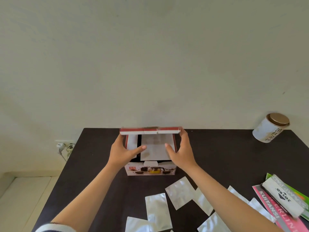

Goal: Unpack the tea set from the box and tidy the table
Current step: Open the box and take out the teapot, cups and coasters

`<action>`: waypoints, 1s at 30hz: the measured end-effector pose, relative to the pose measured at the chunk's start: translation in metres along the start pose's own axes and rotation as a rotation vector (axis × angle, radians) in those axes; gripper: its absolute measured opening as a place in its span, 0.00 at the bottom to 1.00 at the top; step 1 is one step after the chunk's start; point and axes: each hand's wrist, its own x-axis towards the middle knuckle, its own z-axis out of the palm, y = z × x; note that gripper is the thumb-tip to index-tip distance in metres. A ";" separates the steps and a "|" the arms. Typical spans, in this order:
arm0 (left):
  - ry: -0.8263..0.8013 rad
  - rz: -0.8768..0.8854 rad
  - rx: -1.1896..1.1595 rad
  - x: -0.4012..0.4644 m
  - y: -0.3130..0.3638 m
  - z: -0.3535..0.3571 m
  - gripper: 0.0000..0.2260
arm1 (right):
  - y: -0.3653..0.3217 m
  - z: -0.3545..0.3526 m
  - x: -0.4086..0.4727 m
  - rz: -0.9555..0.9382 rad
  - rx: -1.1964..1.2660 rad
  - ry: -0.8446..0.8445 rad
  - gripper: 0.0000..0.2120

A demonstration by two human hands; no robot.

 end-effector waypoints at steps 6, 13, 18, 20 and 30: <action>-0.036 0.063 0.101 0.053 0.001 0.010 0.37 | 0.001 0.014 0.057 -0.012 -0.145 -0.033 0.40; -0.186 -0.018 0.313 0.078 -0.037 0.027 0.29 | 0.033 0.033 0.071 0.009 -0.388 -0.193 0.42; -0.159 0.032 0.247 0.080 -0.049 0.031 0.25 | 0.025 0.038 0.063 -0.118 -0.680 -0.189 0.33; -0.153 0.031 0.184 0.080 -0.052 0.030 0.25 | 0.014 0.040 0.051 -0.277 -0.671 -0.280 0.26; -0.162 0.022 0.096 0.078 -0.053 0.024 0.24 | -0.009 0.050 0.022 -0.592 -0.734 -0.601 0.16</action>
